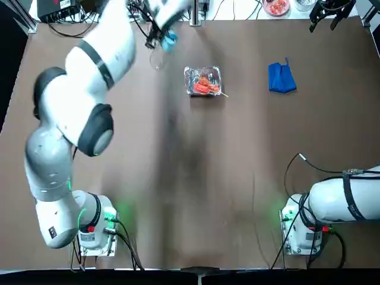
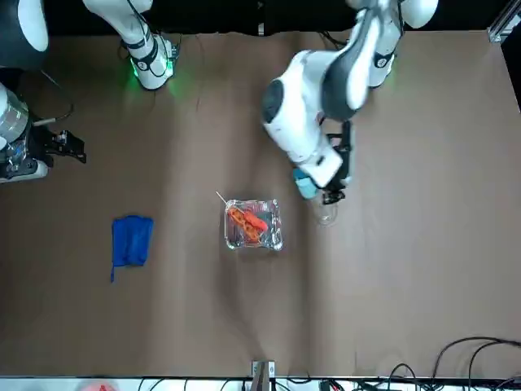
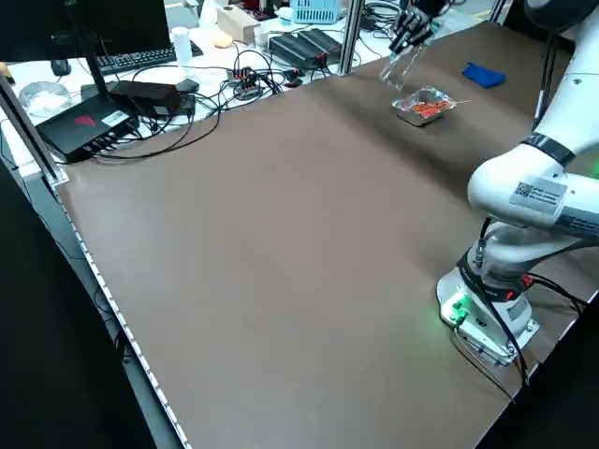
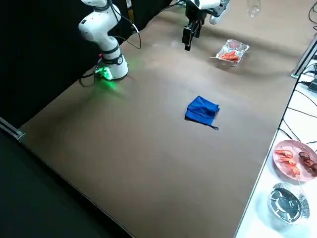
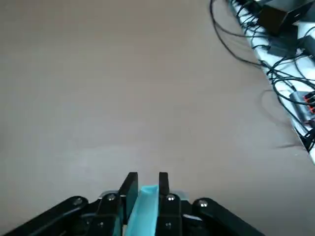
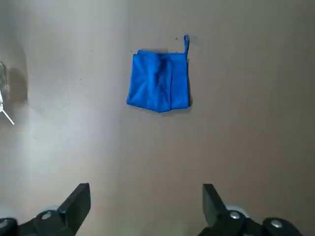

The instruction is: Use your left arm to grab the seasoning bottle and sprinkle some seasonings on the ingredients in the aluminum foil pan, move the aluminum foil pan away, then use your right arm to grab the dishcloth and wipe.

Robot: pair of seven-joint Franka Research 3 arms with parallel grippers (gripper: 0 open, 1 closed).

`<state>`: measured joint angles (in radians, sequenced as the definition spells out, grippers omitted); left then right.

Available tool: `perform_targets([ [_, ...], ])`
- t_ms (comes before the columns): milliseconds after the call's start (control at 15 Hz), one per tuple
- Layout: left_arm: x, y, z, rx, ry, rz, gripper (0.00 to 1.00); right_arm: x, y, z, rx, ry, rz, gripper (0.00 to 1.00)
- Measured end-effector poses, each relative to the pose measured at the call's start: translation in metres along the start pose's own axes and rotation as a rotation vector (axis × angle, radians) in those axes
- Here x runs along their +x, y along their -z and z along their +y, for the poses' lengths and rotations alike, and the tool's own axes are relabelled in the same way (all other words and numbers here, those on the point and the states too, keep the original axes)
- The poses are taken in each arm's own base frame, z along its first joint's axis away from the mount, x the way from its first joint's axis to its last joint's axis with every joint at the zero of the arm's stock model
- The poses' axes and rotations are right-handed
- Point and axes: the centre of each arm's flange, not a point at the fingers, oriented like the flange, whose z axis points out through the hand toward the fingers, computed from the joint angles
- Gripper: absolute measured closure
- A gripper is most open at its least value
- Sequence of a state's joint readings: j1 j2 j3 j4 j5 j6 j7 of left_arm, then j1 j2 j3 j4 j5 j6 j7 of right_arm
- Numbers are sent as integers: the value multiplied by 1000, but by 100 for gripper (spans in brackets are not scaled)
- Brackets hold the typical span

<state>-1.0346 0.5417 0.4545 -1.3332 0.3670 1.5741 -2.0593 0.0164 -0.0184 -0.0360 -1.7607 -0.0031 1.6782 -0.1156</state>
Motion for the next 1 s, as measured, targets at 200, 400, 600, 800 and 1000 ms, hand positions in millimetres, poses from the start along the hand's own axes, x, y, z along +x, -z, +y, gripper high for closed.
perform_targets([
  [200,77,0,12,57,-8,-155,78,0,0,0,0,0,0,0],
  [400,143,-26,25,114,-41,-313,78,0,0,0,0,1,0,0],
  [600,189,-68,36,154,-52,-432,78,1,0,-2,0,3,1,0],
  [800,213,-112,45,145,-30,-512,78,2,-3,-6,-1,11,-2,0],
  [1000,229,-156,50,119,-8,-541,78,3,-4,-8,-1,14,-4,0],
])
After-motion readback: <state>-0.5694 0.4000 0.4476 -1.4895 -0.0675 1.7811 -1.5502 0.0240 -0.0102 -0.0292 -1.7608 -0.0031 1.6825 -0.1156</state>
